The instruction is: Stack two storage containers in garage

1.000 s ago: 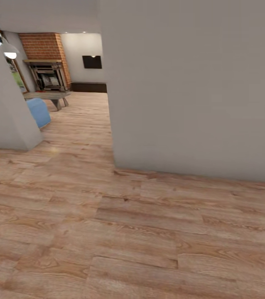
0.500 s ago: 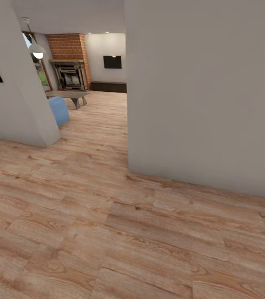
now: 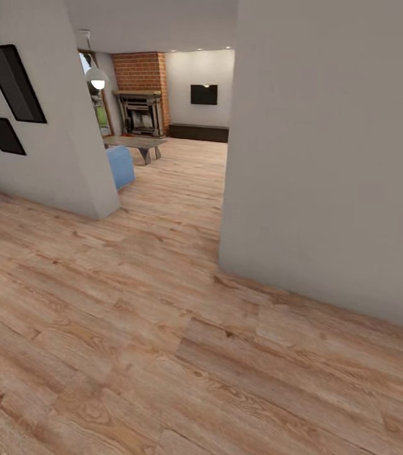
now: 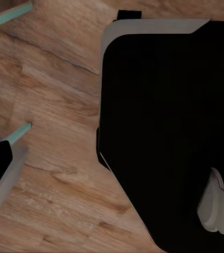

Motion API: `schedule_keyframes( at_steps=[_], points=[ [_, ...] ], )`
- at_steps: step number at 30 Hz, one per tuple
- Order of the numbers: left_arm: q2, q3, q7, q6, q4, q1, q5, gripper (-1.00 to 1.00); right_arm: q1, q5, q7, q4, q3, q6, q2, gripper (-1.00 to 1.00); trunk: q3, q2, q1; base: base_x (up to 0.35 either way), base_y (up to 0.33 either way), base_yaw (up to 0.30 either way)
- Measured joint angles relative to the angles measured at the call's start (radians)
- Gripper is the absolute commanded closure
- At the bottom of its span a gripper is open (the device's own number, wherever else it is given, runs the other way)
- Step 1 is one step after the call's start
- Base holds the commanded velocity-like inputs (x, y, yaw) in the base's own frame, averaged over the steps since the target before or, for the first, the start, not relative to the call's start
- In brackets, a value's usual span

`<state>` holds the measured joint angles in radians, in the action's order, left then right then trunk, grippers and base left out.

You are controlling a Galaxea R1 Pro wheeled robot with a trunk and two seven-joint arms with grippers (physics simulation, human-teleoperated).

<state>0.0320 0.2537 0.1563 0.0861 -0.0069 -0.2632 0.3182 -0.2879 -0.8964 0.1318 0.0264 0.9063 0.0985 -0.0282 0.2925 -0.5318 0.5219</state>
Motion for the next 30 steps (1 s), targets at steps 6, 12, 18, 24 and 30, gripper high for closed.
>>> schedule_keyframes(
  at_steps=[6, 12, 18, 24, 30],
  points=[
    [0.0, 0.0, 0.0, 0.0, 0.0, 0.0, 0.0, -1.0, 0.0, 0.001, 0.0, 0.0, 0.0, 0.0, 0.0, -1.0, 0.0, 0.0, 0.0, 0.322, 0.0, 0.274],
    [0.0, 0.0, 0.0, 0.0, 0.0, 0.0, 0.0, -1.0, -0.001, 0.0, 0.0, 0.0, 0.0, 0.0, 0.0, -1.0, 0.0, 0.0, 0.0, 0.322, 0.0, 0.274],
    [0.0, 0.0, 0.0, 0.001, 0.0, 0.0, 0.0, -1.0, 0.0, 0.0, 0.0, 0.0, 0.0, 0.002, 0.0, -1.0, 0.0, 0.0, 0.0, 0.322, 0.0, 0.097],
    [0.0, 0.0, 0.0, 0.002, 0.0, 0.0, 0.0, -1.0, 0.0, -0.001, 0.0, 0.0, 0.0, 0.002, 0.0, -1.0, 0.0, 0.0, 0.0, 0.322, 0.0, 0.009],
    [0.0, 0.0, 0.0, 0.002, 0.0, 0.0, 0.0, -1.0, 0.0, 0.0, 0.0, 0.0, 0.0, 0.002, 0.0, -1.0, 0.0, 0.0, 0.0, 0.322, 0.0, 0.001]
  ],
)
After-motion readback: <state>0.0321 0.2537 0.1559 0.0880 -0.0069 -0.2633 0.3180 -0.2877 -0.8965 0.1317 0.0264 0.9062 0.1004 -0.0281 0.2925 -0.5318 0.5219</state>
